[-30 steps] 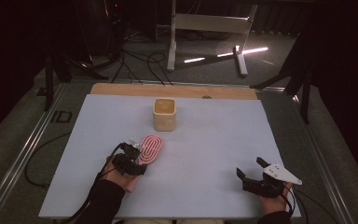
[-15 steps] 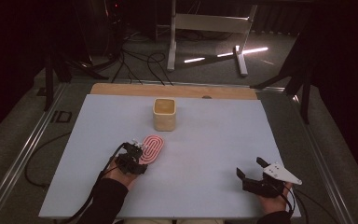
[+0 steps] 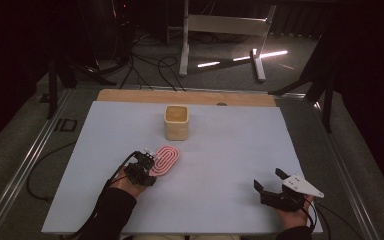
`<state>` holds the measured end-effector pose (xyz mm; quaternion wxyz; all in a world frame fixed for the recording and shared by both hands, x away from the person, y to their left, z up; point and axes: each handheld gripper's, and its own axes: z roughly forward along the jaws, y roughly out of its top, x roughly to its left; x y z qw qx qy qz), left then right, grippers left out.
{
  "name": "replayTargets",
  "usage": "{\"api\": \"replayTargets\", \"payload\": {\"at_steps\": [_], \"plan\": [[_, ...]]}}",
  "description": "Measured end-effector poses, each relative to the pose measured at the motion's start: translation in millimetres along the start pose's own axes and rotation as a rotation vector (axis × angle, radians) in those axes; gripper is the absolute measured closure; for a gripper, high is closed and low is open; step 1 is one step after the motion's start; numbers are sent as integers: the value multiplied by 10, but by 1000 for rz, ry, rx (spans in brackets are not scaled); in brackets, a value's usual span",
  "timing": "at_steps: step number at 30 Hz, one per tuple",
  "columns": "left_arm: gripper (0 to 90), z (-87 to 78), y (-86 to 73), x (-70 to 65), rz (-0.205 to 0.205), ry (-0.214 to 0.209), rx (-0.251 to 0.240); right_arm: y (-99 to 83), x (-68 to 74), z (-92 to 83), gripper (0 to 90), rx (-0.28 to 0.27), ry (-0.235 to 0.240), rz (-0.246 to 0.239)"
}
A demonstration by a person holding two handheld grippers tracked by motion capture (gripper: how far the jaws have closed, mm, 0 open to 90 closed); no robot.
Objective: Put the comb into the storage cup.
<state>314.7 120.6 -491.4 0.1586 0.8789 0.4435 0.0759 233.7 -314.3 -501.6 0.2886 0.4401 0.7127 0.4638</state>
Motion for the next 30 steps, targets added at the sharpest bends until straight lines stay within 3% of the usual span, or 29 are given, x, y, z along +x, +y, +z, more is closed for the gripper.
{"api": "replayTargets", "payload": {"at_steps": [13,19,30], "plan": [[700,-38,-19,36,-14,-27,-52,0,2,6,89,3,1,-2],[700,-66,-21,68,-14,-23,-75,-1,4,11,89,2,2,0],[700,-150,-27,159,-55,-11,-148,-3,3,16,89,4,5,-5]]}}
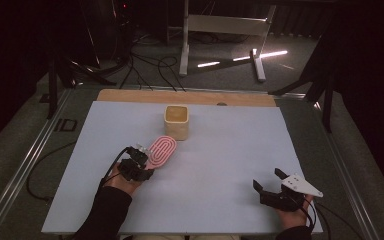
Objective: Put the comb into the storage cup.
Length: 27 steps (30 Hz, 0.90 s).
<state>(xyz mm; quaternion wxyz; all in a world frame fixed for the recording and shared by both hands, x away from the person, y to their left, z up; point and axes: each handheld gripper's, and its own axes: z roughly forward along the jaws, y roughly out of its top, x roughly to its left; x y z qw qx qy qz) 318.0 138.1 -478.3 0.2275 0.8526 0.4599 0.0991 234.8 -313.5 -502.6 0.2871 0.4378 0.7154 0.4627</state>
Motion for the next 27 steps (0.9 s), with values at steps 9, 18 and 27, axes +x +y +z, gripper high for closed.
{"api": "replayTargets", "payload": {"at_steps": [9,18,27], "plan": [[699,-58,11,58,-27,-10,-64,1,0,0,89,2,0,-1],[700,-107,0,82,-29,-4,-117,-1,4,3,89,3,-1,-3],[699,-147,-15,56,-11,4,-178,3,7,3,89,4,3,-3]]}}
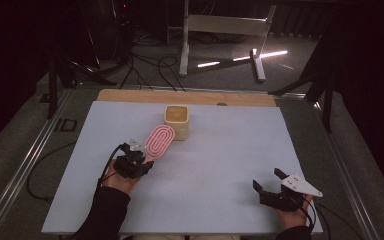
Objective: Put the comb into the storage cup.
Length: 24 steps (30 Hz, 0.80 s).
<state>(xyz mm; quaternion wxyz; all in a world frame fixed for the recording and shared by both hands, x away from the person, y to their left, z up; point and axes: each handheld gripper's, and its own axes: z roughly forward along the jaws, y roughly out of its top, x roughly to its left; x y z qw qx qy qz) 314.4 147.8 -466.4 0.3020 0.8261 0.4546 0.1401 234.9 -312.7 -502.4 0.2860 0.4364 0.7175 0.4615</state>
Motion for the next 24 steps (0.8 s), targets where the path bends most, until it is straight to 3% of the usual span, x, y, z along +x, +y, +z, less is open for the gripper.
{"api": "replayTargets", "payload": {"at_steps": [5,13,16,21,24], "plan": [[699,-34,-2,-12,10,4,-47,7,1,4,89,0,8,-7],[699,-67,-7,-12,24,14,-81,22,13,9,84,0,35,-7],[699,-94,-14,-32,54,13,-121,27,33,29,84,5,55,-10],[699,-105,-10,-43,59,14,-133,27,37,41,84,8,67,-10],[699,-119,-9,-34,62,15,-147,37,40,39,84,-1,99,17]]}}
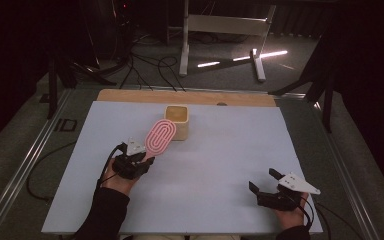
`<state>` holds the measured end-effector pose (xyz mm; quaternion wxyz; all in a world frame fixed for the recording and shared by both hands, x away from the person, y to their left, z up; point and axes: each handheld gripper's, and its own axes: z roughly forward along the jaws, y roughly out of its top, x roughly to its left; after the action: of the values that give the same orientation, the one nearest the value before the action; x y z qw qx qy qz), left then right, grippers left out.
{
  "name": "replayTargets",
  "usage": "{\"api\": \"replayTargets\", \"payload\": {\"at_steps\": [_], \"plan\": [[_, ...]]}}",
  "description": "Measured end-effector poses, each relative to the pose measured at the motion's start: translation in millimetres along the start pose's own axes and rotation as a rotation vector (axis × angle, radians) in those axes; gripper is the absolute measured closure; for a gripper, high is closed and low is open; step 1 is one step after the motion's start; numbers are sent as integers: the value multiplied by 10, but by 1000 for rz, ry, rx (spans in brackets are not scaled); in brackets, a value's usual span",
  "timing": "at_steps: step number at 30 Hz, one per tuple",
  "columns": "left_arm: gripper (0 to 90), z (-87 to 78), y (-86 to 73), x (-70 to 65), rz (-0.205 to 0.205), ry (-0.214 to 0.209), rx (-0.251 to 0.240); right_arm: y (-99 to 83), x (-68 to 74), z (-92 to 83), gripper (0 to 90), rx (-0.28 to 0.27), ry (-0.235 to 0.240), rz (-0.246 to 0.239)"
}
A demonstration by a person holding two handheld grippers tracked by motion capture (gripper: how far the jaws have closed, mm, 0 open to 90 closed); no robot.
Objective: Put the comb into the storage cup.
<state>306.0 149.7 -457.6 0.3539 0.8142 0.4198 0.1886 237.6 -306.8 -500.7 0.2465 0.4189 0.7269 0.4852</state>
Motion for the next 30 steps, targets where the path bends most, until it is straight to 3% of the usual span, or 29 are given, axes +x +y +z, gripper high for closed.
{"api": "replayTargets", "payload": {"at_steps": [5,16,30], "plan": [[699,-32,5,10,7,4,-29,47,-6,18,84,-3,14,9],[699,-64,17,-41,40,1,-80,256,74,128,84,-11,61,-32],[699,-99,15,-70,62,21,-118,491,209,312,84,20,98,-83]]}}
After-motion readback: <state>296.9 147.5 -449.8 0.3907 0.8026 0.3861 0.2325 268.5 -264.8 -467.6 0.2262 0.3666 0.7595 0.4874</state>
